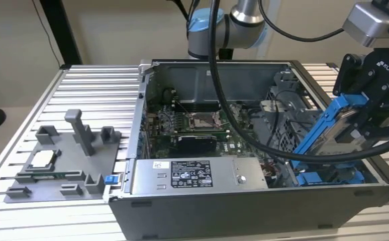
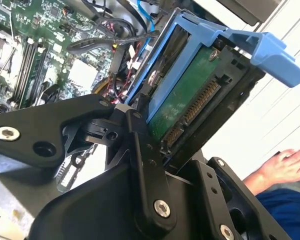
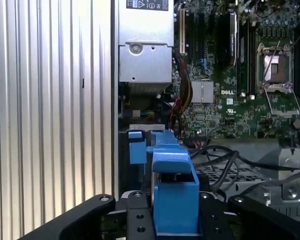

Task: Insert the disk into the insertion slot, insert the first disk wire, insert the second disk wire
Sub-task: 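Insert the disk into the insertion slot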

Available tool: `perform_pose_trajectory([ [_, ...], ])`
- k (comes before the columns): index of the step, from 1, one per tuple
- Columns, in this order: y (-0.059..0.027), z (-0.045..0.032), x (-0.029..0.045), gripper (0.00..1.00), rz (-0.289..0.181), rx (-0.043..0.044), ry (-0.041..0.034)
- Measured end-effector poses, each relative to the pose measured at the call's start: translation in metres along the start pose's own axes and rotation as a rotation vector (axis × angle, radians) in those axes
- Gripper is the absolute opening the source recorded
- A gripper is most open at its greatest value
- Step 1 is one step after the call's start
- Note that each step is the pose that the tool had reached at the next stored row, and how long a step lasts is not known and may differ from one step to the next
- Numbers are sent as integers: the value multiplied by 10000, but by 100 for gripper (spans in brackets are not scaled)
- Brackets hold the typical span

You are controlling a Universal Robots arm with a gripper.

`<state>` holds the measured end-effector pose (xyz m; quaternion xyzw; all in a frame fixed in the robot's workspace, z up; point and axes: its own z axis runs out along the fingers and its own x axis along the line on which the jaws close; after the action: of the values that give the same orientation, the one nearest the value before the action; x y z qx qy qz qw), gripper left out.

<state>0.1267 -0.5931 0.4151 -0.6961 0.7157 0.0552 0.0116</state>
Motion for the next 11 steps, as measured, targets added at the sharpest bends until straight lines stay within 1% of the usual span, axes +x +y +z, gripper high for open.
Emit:
perform_pose_trajectory([
  [7, -13, 91, 8, 0, 3, -41, 4],
  [11, -17, 161, 15, 0, 4, -50, 1],
])
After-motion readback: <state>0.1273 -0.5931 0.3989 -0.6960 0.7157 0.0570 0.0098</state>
